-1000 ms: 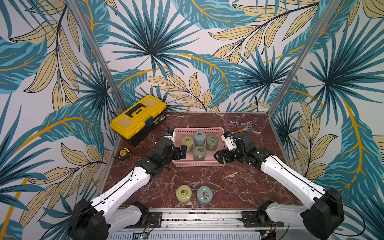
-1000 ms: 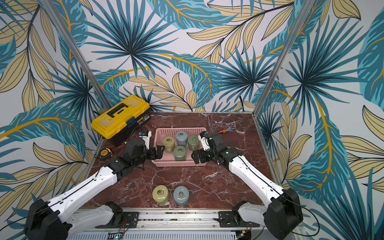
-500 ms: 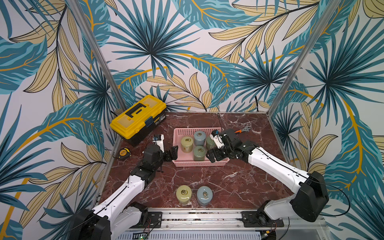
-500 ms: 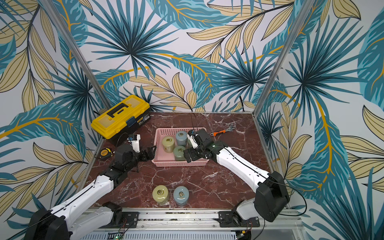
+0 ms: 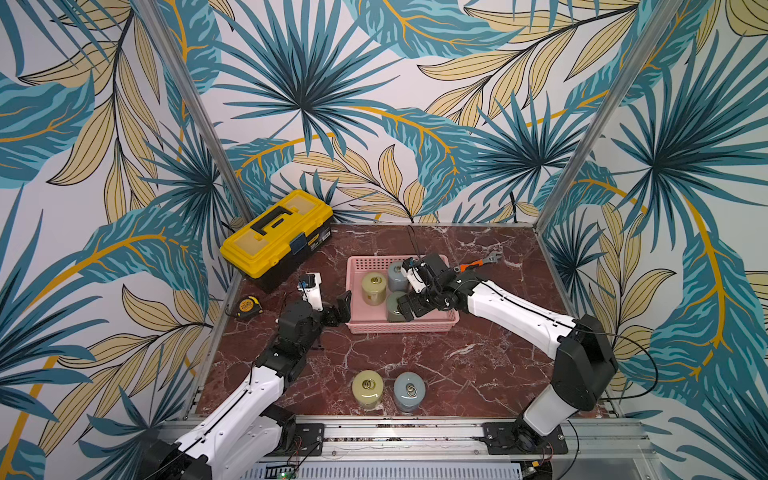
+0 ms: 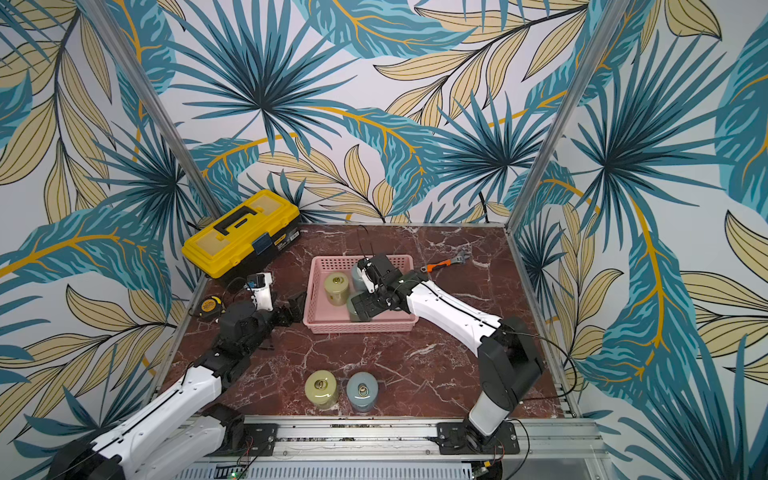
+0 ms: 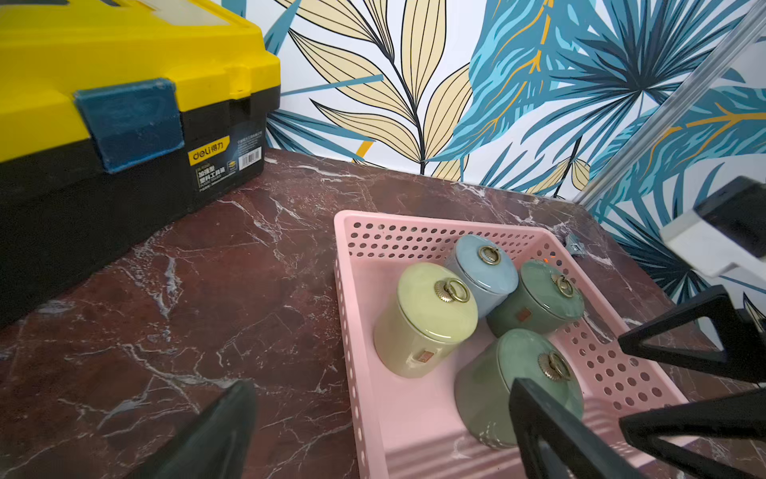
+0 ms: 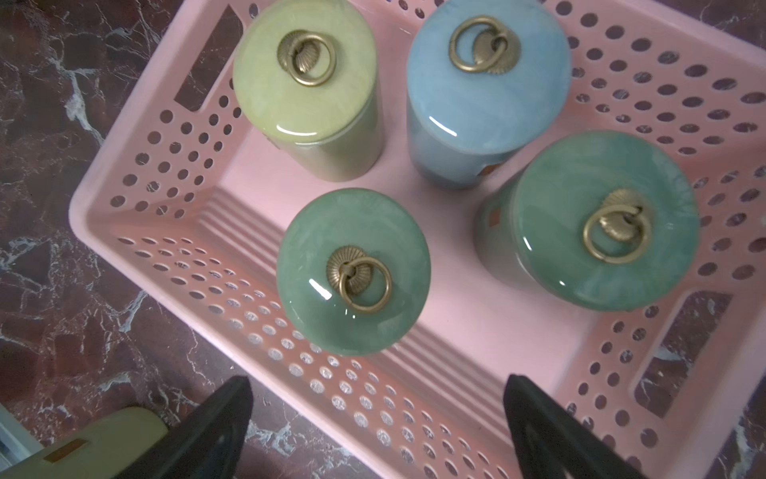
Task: Take the tea canister out of the basket
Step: Pick up the tea canister from the basket.
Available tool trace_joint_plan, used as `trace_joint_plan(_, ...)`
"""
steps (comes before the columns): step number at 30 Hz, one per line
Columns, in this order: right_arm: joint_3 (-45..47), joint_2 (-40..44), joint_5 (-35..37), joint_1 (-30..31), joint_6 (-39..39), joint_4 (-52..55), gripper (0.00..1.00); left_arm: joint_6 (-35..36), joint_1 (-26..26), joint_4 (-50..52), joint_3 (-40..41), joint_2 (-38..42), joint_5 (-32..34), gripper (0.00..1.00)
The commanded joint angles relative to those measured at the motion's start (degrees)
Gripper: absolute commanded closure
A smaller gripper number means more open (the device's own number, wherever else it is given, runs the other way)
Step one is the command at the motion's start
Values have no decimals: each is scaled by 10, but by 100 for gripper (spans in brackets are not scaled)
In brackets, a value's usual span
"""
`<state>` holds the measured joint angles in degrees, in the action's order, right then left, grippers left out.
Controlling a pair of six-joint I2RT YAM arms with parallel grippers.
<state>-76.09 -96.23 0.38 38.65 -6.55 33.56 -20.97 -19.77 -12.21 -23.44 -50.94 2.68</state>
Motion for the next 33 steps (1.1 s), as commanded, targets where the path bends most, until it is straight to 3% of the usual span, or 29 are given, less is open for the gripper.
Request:
trace_joint_plan(1, -22, -20, 7, 6, 10, 12, 1, 11, 2, -15, 20, 14, 24, 0)
trace_joint_plan(33, -126, -179, 45, 26, 7, 30, 1, 9, 2, -11, 23, 26, 34, 0)
